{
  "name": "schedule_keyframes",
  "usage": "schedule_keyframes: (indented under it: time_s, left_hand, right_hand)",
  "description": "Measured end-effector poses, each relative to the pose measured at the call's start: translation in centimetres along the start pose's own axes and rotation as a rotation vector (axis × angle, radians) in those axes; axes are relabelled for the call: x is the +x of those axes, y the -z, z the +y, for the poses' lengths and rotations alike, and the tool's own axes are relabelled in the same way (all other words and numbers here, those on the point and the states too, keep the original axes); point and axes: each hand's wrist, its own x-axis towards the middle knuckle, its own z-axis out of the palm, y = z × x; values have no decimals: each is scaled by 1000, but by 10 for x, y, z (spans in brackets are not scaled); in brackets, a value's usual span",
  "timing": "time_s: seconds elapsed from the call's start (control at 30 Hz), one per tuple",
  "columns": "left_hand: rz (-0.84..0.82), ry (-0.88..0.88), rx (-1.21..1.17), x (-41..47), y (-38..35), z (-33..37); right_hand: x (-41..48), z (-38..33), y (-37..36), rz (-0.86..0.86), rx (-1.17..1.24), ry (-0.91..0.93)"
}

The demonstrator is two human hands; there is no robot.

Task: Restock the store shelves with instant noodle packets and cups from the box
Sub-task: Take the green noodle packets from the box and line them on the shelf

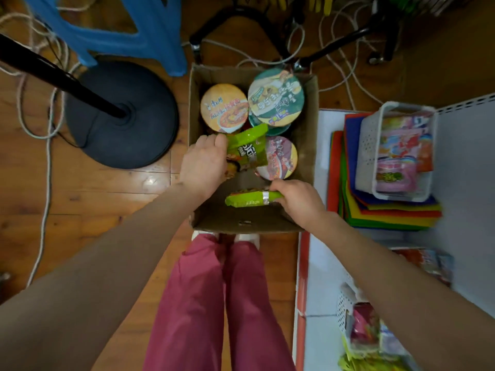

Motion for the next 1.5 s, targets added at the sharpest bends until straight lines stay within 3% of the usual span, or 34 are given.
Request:
schedule_keyframes:
  time_s: [0.4,0.77,0.9,1.13,1.27,1.5]
  left_hand:
    - [194,-122,38,-32,236,61]
    - [444,-307,-32,-58,426,143]
    - [611,-420,-93,-63,474,183]
    - [727,-652,-275,-73,542,260]
    - [764,-798,-355,-84,571,308]
    - [757,-837,-419,-101,603,383]
  right_hand:
    - [-126,-84,167,288,67,-63]
    - [-288,-152,308,733,207,-152]
    - [-351,-167,343,916,242,-182]
    - [-457,-182,390,1190,213,-297]
    - [-516,-186,418,1375,197,-357]
    - [-609,-165,463,1717,164,-460]
